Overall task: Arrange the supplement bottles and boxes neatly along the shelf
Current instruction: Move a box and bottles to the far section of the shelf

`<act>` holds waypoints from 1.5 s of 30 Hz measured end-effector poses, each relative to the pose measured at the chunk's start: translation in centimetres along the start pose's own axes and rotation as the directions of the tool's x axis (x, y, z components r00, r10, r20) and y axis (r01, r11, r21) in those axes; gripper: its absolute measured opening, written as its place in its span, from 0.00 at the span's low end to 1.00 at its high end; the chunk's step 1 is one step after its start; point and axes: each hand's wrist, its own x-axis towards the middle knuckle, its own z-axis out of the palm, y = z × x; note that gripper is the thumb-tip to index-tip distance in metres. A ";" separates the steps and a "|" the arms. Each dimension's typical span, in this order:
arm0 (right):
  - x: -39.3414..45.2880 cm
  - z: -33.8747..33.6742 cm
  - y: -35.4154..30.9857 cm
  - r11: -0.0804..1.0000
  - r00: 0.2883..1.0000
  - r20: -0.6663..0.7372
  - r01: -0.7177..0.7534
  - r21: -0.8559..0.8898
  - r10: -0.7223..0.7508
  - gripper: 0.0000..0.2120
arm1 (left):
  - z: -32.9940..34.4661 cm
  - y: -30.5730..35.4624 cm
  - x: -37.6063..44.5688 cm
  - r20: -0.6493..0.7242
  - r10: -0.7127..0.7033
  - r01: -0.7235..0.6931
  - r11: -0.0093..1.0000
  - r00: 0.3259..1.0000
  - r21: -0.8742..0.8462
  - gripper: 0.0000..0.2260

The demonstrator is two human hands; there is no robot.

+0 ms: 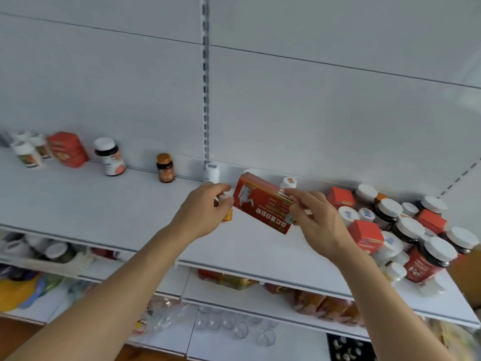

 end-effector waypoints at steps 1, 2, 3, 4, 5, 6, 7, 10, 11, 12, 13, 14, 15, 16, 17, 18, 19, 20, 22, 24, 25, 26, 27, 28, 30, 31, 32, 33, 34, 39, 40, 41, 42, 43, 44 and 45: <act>0.1 0.7 -1.0 1.000 1.000 -0.003 -0.003 0.026 0.003 0.16 | -1.0 -0.8 -0.5 0.001 -0.031 0.031 1.000 1.000 -0.005 0.17; 0.2 1.4 -2.0 0.998 1.000 -0.003 -0.009 0.060 0.009 0.16 | -2.0 -1.6 -1.0 0.008 -0.064 0.064 0.998 0.998 -0.019 0.17; 0.3 2.3 -3.1 0.995 1.000 0.004 -0.016 0.099 0.016 0.16 | -3.0 -2.3 -1.5 0.023 -0.092 0.093 0.995 0.996 -0.039 0.17; 0.3 3.3 -4.2 0.989 1.000 0.019 -0.027 0.144 0.025 0.17 | -4.0 -3.0 -2.1 0.043 -0.112 0.115 0.992 0.993 -0.061 0.17; 0.2 4.4 -5.4 0.980 0.999 0.041 -0.040 0.195 0.032 0.17 | -4.9 -3.7 -2.7 0.064 -0.127 0.133 0.987 0.990 -0.086 0.16; 0.2 5.7 -6.4 0.970 0.997 0.066 -0.050 0.239 0.035 0.18 | -5.8 -4.3 -3.2 0.080 -0.137 0.146 0.983 0.987 -0.115 0.16; 0.0 7.0 -7.4 0.963 0.996 0.089 -0.051 0.264 0.029 0.19 | -6.8 -4.9 -3.7 0.087 -0.141 0.153 0.977 0.986 -0.146 0.16; -0.6 10.3 -10.2 0.971 0.989 0.147 -0.026 0.239 -0.009 0.24 | -9.5 -6.8 -5.2 0.087 -0.147 0.164 0.959 0.985 -0.232 0.15; -0.8 11.2 -11.1 0.976 0.986 0.166 -0.011 0.218 -0.026 0.27 | -10.3 -7.6 -5.8 0.088 -0.150 0.168 0.953 0.985 -0.253 0.15; -1.0 11.9 -12.0 0.982 0.981 0.189 0.008 0.191 -0.045 0.31 | -11.1 -8.3 -6.3 0.092 -0.151 0.170 0.949 0.984 -0.264 0.16; -1.0 12.6 -13.0 0.987 0.973 0.221 0.030 0.160 -0.065 0.35 | -11.8 -9.1 -6.9 0.099 -0.151 0.172 0.948 0.984 -0.268 0.16; -1.0 13.2 -13.9 0.991 0.962 0.259 0.055 0.121 -0.085 0.40 | -12.5 -9.8 -7.3 0.111 -0.150 0.175 0.947 0.982 -0.269 0.17; -0.7 13.9 -14.8 0.993 0.950 0.294 0.085 0.078 -0.104 0.44 | -13.2 -10.5 -7.6 0.122 -0.148 0.177 0.946 0.981 -0.272 0.17; -0.3 14.6 -15.6 0.992 0.940 0.317 0.117 0.035 -0.123 0.47 | -13.8 -11.1 -7.8 0.128 -0.147 0.177 0.945 0.981 -0.275 0.16; 0.2 15.2 -16.2 0.989 0.934 0.329 0.148 -0.003 -0.139 0.50 | -14.5 -11.6 -8.0 0.130 -0.144 0.176 0.945 0.981 -0.277 0.16; 0.8 15.8 -16.9 0.984 0.930 0.334 0.176 -0.033 -0.155 0.51 | -15.1 -12.2 -8.0 0.129 -0.143 0.174 0.946 0.981 -0.274 0.16; 1.5 16.4 -17.5 0.979 0.927 0.336 0.196 -0.056 -0.167 0.51 | -15.9 -12.7 -7.8 0.129 -0.142 0.173 0.949 0.981 -0.265 0.16; 2.2 17.0 -18.0 0.975 0.925 0.338 0.211 -0.069 -0.176 0.50 | -16.6 -13.3 -7.6 0.130 -0.145 0.174 0.952 0.981 -0.253 0.17; 3.9 18.3 -18.9 0.971 0.918 0.347 0.229 -0.073 -0.191 0.46 | -17.9 -14.6 -6.9 0.137 -0.159 0.187 0.958 0.978 -0.218 0.17; 5.7 19.7 -19.5 0.973 0.923 0.329 0.227 -0.046 -0.200 0.40 | -19.0 -16.0 -5.9 0.137 -0.178 0.202 0.959 0.975 -0.197 0.17; 6.8 20.4 -19.7 0.974 0.929 0.306 0.225 -0.022 -0.208 0.36 | -19.6 -16.7 -5.3 0.136 -0.187 0.210 0.959 0.973 -0.189 0.16; 7.8 21.2 -19.9 0.973 0.933 0.284 0.232 -0.006 -0.221 0.32 | -20.1 -17.3 -4.8 0.138 -0.196 0.219 0.959 0.971 -0.179 0.16; 8.9 22.0 -20.1 0.969 0.936 0.260 0.246 -0.003 -0.237 0.28 | -20.7 -17.8 -4.3 0.142 -0.205 0.228 0.959 0.968 -0.169 0.16; 9.9 22.7 -20.4 0.966 0.939 0.236 0.260 -0.002 -0.252 0.25 | -21.3 -18.2 -3.8 0.145 -0.209 0.231 0.960 0.967 -0.159 0.17; 11.9 23.9 -21.4 0.960 0.942 0.194 0.280 0.001 -0.275 0.21 | -22.5 -19.1 -2.7 0.134 -0.221 0.239 0.961 0.966 -0.140 0.17; 12.9 24.5 -21.9 0.960 0.943 0.187 0.278 0.010 -0.275 0.20 | -23.2 -19.7 -2.2 0.122 -0.236 0.252 0.958 0.964 -0.135 0.18; 13.8 25.1 -22.4 0.963 0.945 0.186 0.269 0.029 -0.270 0.19 | -23.9 -20.3 -1.8 0.109 -0.250 0.263 0.955 0.962 -0.135 0.18; 14.6 25.7 -22.9 0.965 0.948 0.184 0.255 0.056 -0.261 0.18 | -24.6 -21.0 -1.5 0.097 -0.263 0.274 0.952 0.960 -0.136 0.18; 15.4 26.5 -23.4 0.968 0.952 0.182 0.236 0.086 -0.248 0.18 | -25.2 -21.8 -1.2 0.085 -0.276 0.286 0.948 0.957 -0.138 0.17; 18.1 30.6 -25.7 0.969 0.964 0.154 0.192 0.157 -0.217 0.20 | -28.9 -26.1 -0.9 0.015 -0.371 0.370 0.924 0.929 -0.099 0.18; 18.6 31.4 -26.3 0.963 0.958 0.169 0.205 0.173 -0.234 0.23 | -29.7 -27.1 -0.9 0.004 -0.382 0.381 0.920 0.924 -0.094 0.18; 18.9 32.2 -27.0 0.957 0.947 0.190 0.226 0.183 -0.260 0.26 | -30.7 -28.1 -0.9 -0.009 -0.390 0.388 0.917 0.921 -0.095 0.18; 19.2 33.0 -27.9 0.950 0.935 0.210 0.250 0.185 -0.287 0.30 | -31.7 -29.2 -0.8 -0.023 -0.395 0.391 0.915 0.918 -0.103 0.18; 19.4 34.0 -28.7 0.945 0.924 0.225 0.272 0.180 -0.309 0.32 | -32.7 -30.1 -0.8 -0.037 -0.395 0.389 0.914 0.918 -0.113 0.19; 19.5 35.2 -29.6 0.941 0.915 0.235 0.293 0.169 -0.327 0.32 | -33.7 -31.1 -0.8 -0.047 -0.390 0.382 0.916 0.920 -0.123 0.19; 19.5 36.3 -30.4 0.938 0.909 0.240 0.311 0.153 -0.340 0.32 | -34.7 -32.1 -0.9 -0.052 -0.384 0.374 0.918 0.922 -0.135 0.20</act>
